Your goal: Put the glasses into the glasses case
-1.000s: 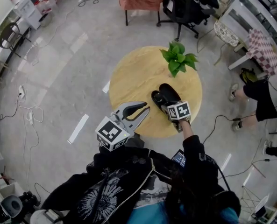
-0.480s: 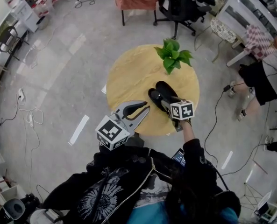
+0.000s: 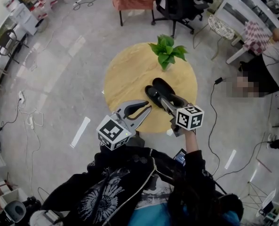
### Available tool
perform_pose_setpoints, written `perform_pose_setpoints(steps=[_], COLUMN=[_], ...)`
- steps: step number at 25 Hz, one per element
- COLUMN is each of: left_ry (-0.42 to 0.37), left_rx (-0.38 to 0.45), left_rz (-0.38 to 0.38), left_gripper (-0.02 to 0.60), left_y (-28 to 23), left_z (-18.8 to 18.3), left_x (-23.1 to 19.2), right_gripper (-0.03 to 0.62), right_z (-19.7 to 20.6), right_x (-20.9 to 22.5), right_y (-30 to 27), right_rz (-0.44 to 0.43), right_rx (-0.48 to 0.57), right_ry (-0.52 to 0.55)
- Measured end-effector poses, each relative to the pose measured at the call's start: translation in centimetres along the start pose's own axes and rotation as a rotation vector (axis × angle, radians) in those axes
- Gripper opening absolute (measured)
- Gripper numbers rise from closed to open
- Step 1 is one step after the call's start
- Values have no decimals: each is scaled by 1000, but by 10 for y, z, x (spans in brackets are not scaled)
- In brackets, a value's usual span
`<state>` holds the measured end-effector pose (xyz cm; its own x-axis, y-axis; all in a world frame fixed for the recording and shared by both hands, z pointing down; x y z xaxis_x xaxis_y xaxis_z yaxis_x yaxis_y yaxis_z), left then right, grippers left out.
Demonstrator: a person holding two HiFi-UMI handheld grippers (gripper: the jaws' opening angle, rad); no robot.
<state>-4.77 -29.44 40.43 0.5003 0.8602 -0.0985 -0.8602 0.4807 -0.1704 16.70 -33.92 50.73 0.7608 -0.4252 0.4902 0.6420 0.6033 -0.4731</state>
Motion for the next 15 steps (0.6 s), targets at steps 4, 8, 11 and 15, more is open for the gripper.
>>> perform_pose_setpoints(steps=[4, 8, 11, 15], left_ry=[-10, -20, -29, -33], left_rx=[-2, 0, 1, 11], left_rz=[9, 16, 15, 8], left_gripper=[52, 52, 52, 52], left_y=[-4, -8, -9, -8], left_z=[-1, -3, -4, -6], left_x=[17, 35, 51, 76], right_gripper=[169, 153, 130, 115], right_z=[-7, -10, -6, 5], right_x=[-25, -49, -64, -78], right_y=[36, 72, 98, 126], right_rz=[-56, -118, -138, -156], right_rx=[88, 164, 208, 231], right_ry=[39, 91, 119, 159])
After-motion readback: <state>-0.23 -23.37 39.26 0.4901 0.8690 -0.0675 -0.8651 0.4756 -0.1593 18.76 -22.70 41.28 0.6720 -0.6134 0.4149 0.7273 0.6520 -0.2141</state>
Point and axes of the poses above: the fingertips, and each gripper's own axes: y backward along the fingers, x to its right, z out of its underside, the point moved 9 cm from there along y, backward along the fingers, and after that the axes turned 4 degrees about -y, right-handed, at the moved point
